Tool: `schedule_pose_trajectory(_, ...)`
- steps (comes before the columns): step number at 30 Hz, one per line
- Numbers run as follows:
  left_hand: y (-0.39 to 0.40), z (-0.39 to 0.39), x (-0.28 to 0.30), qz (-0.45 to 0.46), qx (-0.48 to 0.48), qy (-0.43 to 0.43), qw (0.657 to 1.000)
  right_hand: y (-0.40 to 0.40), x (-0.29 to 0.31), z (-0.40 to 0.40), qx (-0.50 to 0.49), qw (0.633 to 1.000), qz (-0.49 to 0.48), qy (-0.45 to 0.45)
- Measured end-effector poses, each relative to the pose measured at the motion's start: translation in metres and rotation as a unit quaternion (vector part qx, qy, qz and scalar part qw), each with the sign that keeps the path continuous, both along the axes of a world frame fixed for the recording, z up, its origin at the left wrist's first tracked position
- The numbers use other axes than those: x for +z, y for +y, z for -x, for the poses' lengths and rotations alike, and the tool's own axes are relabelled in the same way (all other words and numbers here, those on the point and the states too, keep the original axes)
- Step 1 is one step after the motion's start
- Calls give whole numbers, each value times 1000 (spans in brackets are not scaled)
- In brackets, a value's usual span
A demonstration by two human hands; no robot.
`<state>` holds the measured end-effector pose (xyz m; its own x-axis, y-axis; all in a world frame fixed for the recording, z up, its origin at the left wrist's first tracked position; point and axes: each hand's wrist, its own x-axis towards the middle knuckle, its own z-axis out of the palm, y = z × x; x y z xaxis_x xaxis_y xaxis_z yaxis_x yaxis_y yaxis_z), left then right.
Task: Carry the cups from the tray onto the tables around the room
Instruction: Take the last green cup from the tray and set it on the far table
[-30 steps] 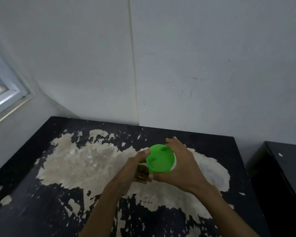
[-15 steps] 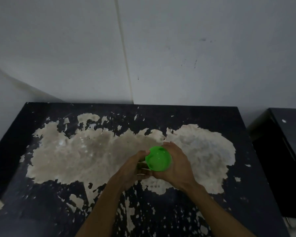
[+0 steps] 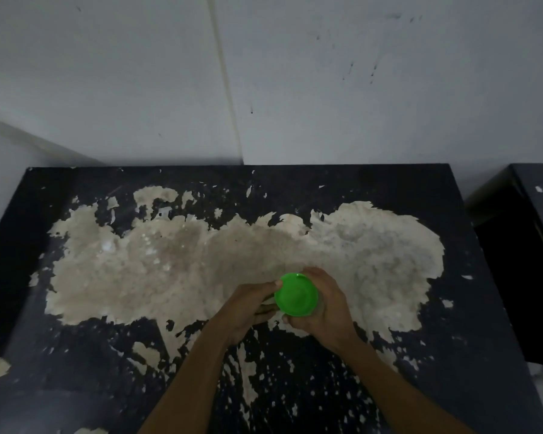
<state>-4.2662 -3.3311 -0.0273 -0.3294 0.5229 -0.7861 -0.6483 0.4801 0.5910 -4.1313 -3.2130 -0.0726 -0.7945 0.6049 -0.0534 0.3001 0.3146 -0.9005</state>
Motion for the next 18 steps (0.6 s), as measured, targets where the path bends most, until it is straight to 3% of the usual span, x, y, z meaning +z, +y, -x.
schedule_pose_trajectory(13, 1, -6, -8, 0, -13, 2, 1000, -1, -10, -6, -18, 1000, -12, 6)
schedule_pose_trajectory(18, -1, -8, -4, 21, -67, 37, 997, -3, -6, -5, -7, 1000, 2, 8)
